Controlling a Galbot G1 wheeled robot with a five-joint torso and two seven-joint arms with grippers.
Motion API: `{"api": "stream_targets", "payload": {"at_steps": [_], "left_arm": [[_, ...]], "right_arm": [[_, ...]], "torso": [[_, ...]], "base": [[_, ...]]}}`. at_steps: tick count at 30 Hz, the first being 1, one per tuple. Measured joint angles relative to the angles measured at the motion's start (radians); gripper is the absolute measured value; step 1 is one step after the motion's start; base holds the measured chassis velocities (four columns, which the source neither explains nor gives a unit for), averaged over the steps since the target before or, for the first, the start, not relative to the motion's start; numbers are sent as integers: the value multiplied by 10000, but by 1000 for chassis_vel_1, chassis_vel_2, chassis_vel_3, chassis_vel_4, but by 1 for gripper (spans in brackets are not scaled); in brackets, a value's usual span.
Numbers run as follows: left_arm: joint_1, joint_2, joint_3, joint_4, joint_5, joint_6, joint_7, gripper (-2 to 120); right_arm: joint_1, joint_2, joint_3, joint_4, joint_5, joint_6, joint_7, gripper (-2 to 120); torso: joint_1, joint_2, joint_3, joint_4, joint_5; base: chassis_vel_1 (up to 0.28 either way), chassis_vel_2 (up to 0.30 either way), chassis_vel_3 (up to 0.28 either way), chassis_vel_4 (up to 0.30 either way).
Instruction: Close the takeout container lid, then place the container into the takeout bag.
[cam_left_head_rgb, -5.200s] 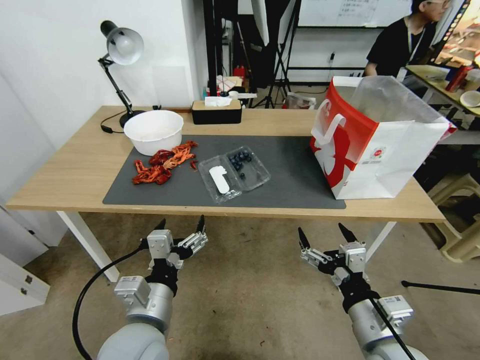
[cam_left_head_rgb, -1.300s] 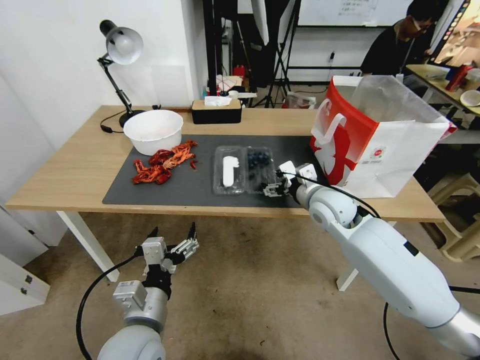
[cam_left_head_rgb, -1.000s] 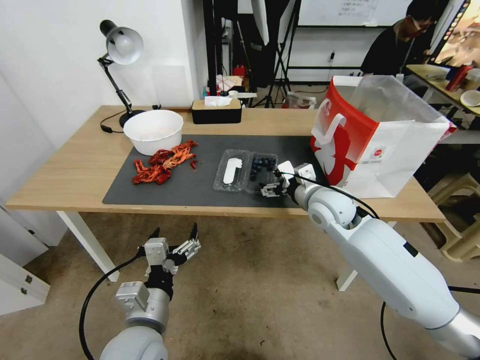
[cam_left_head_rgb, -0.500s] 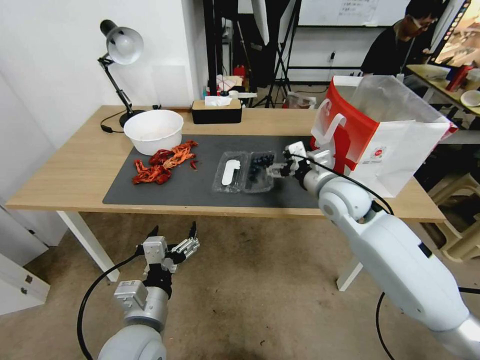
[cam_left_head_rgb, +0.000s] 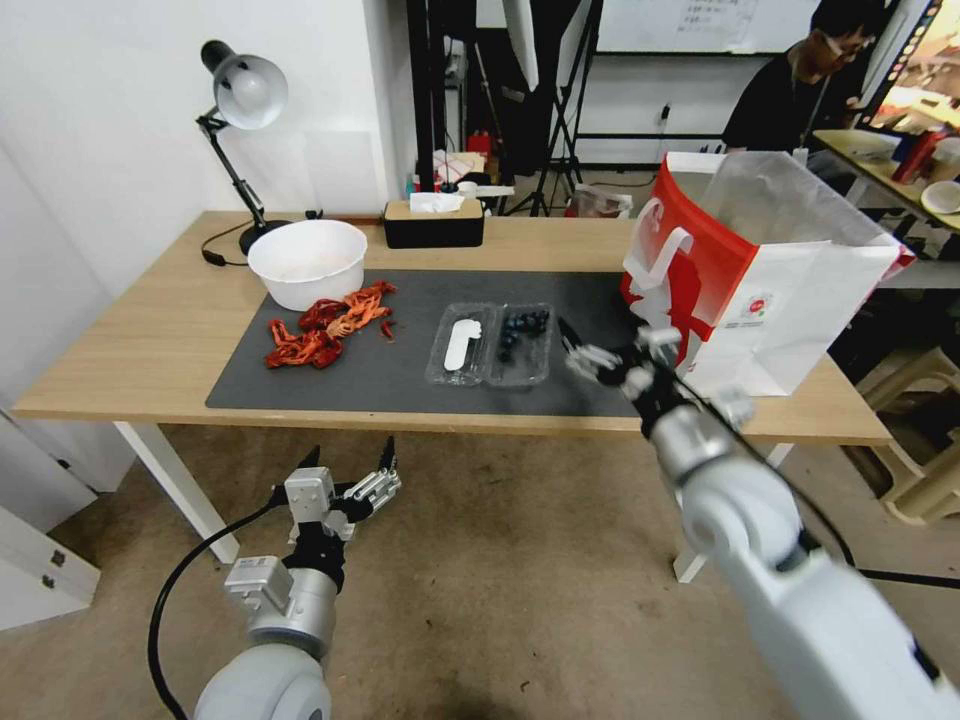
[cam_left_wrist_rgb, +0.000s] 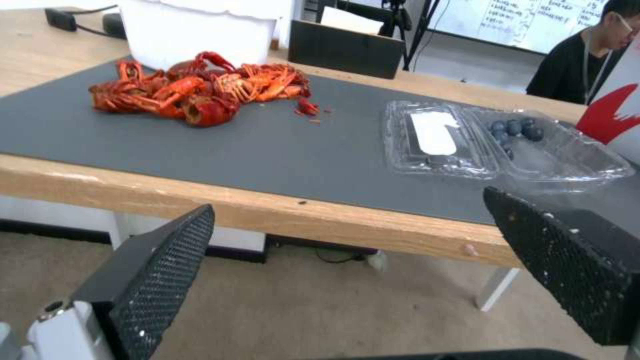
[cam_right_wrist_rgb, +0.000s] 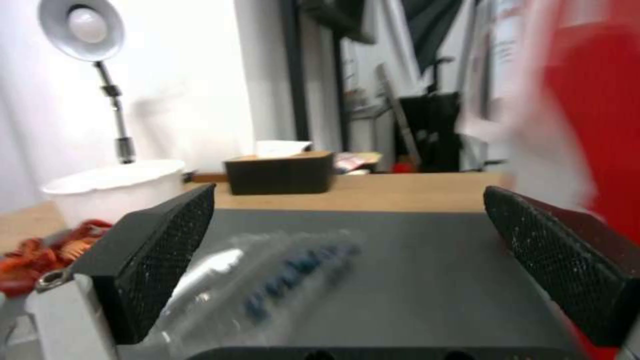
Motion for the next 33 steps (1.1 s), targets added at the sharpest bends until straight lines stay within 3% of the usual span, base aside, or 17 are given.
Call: {"api": "stream_targets", "payload": {"at_steps": [3, 7, 16, 20, 23, 24, 27, 28, 29, 31, 33], "left_arm": [[-39, 67, 23, 19, -164, 35, 11, 100], [-79, 115, 52, 85, -226, 37, 38, 100], [-213, 172, 234, 107, -683, 34, 102, 100], [-501, 198, 418, -21, -2079, 157, 47, 100], [-952, 99, 538, -277, -4078, 239, -581, 100], [-952, 99, 538, -277, -4078, 239, -581, 100], [-2258, 47, 805, -201, -6414, 201, -1795, 100], [-2258, 47, 805, -201, -6414, 201, -1795, 100], [-2806, 61, 935, -3, -7308, 167, -2189, 100], [-3589, 98, 1193, 430, -8602, 71, -2600, 100], [-4064, 106, 1386, 797, -9169, -104, -2793, 100]], "right_arm": [[-1646, 782, 645, 294, -1058, 1222, -287, 100], [-2783, 1306, 898, 352, -1317, 1896, -650, 100], [-3634, 1748, 984, 316, -1443, 2307, -938, 100], [-3647, 1691, 877, 256, -1490, 2328, -998, 100], [-3192, 1412, 548, 109, -1418, 2137, -1002, 100], [-3192, 1412, 548, 109, -1418, 2137, -1002, 100], [-2831, 1165, 304, 41, -1271, 1924, -1017, 100], [-2831, 1165, 304, 41, -1271, 1924, -1017, 100], [-2830, 1149, 307, 56, -1263, 1898, -1025, 100], [-2844, 1146, 336, 120, -1263, 1847, -1050, 100], [-2873, 1160, 354, 143, -1279, 1824, -1070, 100]], "torso": [[-1, 0, -1, 2, 3], [-2, 0, 0, 1, 1], [-1, 0, 1, 5, 0], [-1, 0, 1, 2, 0], [0, -2, 2, 5, 1], [0, -2, 2, 5, 1], [3, -3, 3, 7, 1], [3, -3, 3, 7, 1], [4, -3, 3, -3, 1], [4, -2, 3, 1, 1], [3, -3, 3, 4, 1]], "base": [[0, 0, 0, 0], [0, 0, 0, 0], [0, 0, 0, 0], [0, 0, 0, 0], [0, 0, 0, 0], [0, 0, 0, 0], [0, 0, 0, 0], [0, 0, 0, 0], [0, 0, 0, 0], [0, 0, 0, 0], [0, 0, 0, 0]]}}
